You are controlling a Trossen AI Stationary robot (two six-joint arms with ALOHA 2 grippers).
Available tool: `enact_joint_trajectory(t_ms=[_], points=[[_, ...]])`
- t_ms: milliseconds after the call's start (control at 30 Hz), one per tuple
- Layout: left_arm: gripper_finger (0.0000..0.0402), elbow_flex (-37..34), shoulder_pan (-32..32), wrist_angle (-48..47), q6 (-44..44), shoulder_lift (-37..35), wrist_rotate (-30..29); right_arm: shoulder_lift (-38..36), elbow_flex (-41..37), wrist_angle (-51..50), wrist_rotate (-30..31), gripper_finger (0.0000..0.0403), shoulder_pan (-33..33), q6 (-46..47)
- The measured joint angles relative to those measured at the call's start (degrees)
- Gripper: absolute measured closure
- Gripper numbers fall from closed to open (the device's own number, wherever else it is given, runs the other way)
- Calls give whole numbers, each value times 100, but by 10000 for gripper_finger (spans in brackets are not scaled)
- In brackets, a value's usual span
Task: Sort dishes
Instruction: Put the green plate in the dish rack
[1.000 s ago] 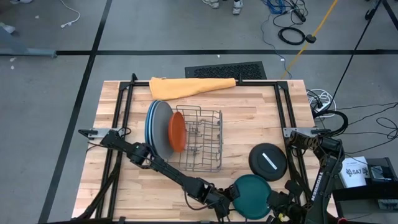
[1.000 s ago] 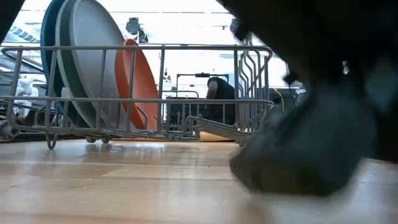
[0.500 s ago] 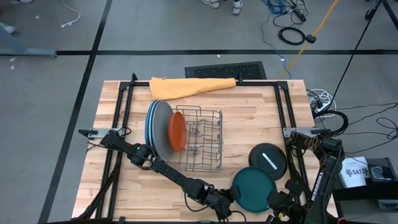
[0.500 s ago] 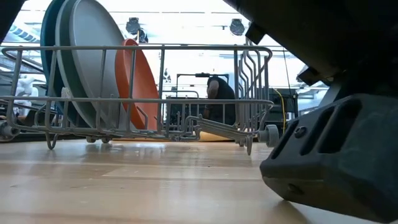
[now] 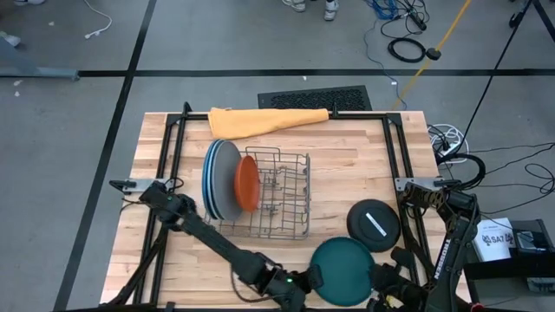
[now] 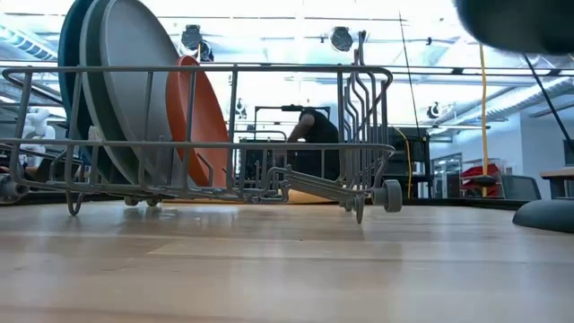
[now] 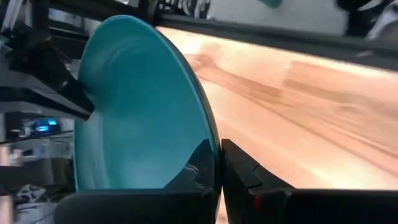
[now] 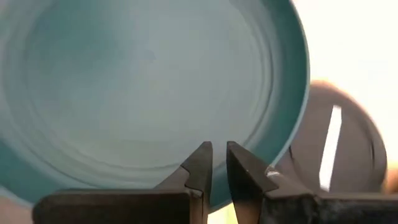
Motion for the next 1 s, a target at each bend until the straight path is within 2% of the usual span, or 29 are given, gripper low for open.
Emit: enact_joint_trajectory(t_ms=[133, 300, 367, 433, 533, 633, 767, 833, 1000], points=[[400, 2, -139, -988, -272, -710, 17, -16, 439, -117, 1521, 362, -8, -761], [401, 7, -69, -2285, -824, -1605, 452, -17, 1278, -123, 3375, 362, -101, -2502], [401, 28, 26, -2684, -1205, -1973, 766, -18, 1601, -118, 3890, 361, -148, -3060], [401, 35, 155, -3024, -1597, -2241, 1116, -15, 1942, -93, 4054, 353, -220, -3762], [401, 28, 306, -3456, -1960, -2499, 1761, -17, 2390, 160, 4047, 319, -398, -5014], [401, 24, 415, -3768, -2052, -2692, 2314, -15, 2796, 698, 3822, 263, -646, -6249], [401, 23, 643, -4211, -2052, -2830, 3125, -22, 3080, 1655, 2870, 188, -1201, -7574], [401, 22, 800, -4328, -2052, -2889, 3451, -15, 3104, 2090, 2201, 165, -1525, -8084], [401, 22, 1085, -4709, -2005, -3085, 3890, -15, 3115, 2557, 631, 157, -2213, -8594]])
